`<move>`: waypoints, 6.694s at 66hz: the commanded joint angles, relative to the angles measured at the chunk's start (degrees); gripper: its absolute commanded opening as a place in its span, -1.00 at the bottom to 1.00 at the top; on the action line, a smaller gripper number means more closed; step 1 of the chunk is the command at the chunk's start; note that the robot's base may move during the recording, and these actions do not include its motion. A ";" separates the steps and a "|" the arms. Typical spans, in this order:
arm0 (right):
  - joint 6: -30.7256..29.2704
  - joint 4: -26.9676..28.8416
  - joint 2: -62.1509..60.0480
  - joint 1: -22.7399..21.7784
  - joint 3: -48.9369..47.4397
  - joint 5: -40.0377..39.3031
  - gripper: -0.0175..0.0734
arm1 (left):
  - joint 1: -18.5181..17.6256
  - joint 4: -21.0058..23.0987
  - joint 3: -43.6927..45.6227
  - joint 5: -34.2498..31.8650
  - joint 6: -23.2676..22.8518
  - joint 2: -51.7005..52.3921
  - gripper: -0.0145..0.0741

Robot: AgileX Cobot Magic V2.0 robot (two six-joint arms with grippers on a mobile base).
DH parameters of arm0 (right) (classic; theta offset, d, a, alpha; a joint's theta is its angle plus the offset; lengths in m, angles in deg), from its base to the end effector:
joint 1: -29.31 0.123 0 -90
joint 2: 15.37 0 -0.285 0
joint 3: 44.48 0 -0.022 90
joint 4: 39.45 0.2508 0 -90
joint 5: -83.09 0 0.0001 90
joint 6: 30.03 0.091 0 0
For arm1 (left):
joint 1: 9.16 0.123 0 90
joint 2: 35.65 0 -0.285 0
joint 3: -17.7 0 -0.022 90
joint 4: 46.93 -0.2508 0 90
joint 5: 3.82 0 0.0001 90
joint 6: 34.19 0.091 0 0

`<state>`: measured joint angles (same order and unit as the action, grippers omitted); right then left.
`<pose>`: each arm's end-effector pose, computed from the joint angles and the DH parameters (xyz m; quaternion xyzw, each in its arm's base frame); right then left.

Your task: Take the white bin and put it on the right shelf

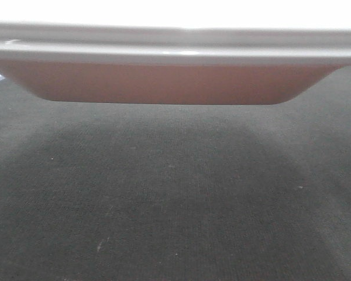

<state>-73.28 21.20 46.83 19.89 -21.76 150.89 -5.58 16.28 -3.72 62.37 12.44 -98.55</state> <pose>0.1627 0.0475 0.3811 -0.1722 0.8244 0.3572 0.4039 0.1621 -0.0644 0.3897 0.2254 0.7965 -0.3767 0.4159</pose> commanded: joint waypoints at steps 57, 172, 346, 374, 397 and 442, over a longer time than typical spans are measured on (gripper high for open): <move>-0.91 13.22 -0.94 0.46 -1.58 2.23 0.29 | -0.90 8.97 1.57 7.65 0.50 1.26 -0.13; -0.91 13.22 -0.94 0.46 -1.58 2.18 0.29 | -0.90 8.97 1.57 6.84 0.50 1.26 -0.13; -0.91 13.22 -0.94 0.46 -1.58 2.17 0.23 | -0.90 8.97 1.57 6.95 0.50 1.88 -0.13; -0.91 13.22 -0.94 0.46 -1.58 2.17 0.23 | -0.90 8.97 1.57 6.95 0.50 1.88 -0.13; -0.91 13.22 -0.94 0.46 -1.58 2.17 0.23 | -0.90 8.97 1.57 6.95 0.50 1.88 -0.13; -0.91 13.22 -0.94 0.46 -1.58 2.17 0.23 | -0.90 8.97 1.57 6.95 0.50 1.88 -0.13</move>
<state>-73.81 22.99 46.83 19.75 -21.76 150.29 -5.58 15.74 -3.97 62.25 12.14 -97.64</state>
